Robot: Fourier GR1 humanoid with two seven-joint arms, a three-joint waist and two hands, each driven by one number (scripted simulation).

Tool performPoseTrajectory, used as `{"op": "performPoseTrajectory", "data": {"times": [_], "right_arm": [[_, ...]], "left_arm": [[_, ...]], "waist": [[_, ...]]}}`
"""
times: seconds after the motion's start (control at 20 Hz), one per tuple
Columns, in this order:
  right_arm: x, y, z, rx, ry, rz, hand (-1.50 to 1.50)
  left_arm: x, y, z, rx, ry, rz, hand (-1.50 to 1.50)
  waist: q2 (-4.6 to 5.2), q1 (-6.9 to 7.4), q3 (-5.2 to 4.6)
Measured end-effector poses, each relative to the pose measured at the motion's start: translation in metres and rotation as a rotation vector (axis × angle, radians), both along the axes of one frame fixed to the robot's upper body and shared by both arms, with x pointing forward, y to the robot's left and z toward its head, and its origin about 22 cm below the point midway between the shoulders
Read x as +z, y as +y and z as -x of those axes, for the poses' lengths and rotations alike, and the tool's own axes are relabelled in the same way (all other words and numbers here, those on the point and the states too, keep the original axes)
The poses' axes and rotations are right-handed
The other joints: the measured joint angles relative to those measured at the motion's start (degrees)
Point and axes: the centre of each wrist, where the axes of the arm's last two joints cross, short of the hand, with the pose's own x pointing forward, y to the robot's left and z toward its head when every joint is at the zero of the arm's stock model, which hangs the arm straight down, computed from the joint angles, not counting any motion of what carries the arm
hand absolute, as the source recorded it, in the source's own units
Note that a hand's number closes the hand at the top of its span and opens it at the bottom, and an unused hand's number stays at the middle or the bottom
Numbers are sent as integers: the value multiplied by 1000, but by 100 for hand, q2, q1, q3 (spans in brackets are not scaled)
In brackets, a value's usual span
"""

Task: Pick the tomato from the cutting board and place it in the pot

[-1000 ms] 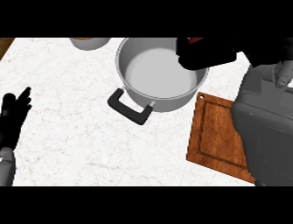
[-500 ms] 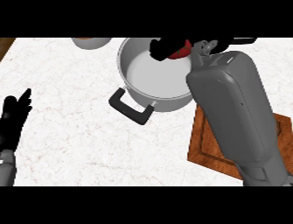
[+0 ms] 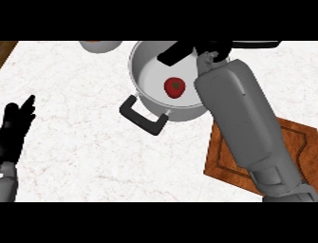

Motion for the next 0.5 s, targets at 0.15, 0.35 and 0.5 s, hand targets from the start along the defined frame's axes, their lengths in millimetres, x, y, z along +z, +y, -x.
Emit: {"op": "performPoseTrajectory", "data": {"times": [0.15,0.35,0.5], "right_arm": [[-3,-5,-1,-37,-90,-124,-150],[-2,-17,-4,-106,-201,-263,-150],[-6,-42,-4,-173,-266,-329,-150]], "left_arm": [[-1,-4,-1,-3,-2,1,0],[-4,3,2,14,-3,0,0],[-6,6,4,22,0,-2,0]], "waist": [[0,-17,2],[-10,-68,1],[-27,-129,1]]}}
